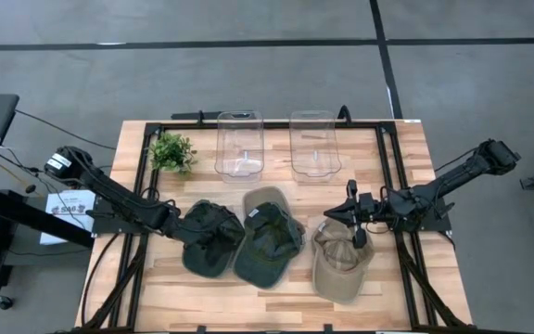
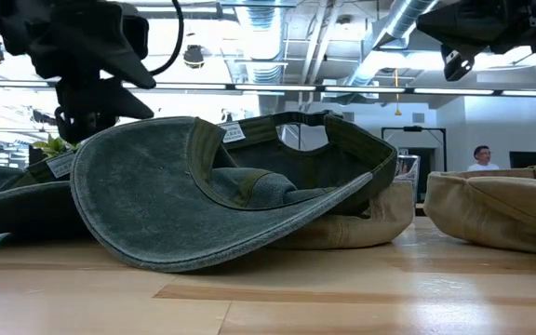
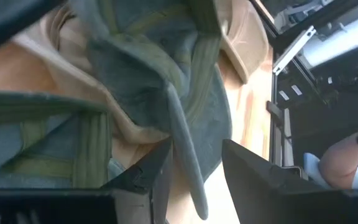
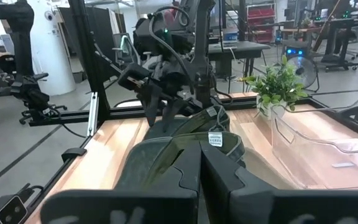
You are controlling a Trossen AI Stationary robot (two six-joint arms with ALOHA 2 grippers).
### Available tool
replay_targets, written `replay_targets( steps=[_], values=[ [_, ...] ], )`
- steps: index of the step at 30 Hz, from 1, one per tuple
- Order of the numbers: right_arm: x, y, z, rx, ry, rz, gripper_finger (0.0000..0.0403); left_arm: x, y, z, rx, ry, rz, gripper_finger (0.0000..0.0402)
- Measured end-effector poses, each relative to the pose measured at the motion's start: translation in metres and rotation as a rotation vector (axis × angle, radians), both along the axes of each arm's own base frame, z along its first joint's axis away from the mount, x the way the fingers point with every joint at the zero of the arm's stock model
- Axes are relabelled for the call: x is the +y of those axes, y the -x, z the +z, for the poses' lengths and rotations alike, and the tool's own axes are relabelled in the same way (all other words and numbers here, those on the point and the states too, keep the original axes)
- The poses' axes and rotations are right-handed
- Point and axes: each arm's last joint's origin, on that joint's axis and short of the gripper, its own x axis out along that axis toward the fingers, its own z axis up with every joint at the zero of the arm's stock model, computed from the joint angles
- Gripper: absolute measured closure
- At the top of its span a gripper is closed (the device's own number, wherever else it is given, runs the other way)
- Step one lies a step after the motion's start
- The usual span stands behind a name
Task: Pick & Place hat
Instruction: Put the right black cap into the right transparent bin
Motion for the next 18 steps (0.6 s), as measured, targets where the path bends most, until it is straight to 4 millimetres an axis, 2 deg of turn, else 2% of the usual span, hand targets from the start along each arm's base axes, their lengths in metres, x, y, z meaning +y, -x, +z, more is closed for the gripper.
replay_targets(
  steps=[9, 18],
  values=[
    [0.000, 0.000, 0.000, 0.001, -0.005, 0.000, 0.0403, 0.000, 0.000, -0.001, 0.013, 0.022, 0.013, 0.0266],
    [0.000, 0.000, 0.000, 0.003, -0.007, 0.000, 0.0403, -0.003, -0.007, -0.027, 0.128, 0.018, 0.019, 0.0266]
  ],
)
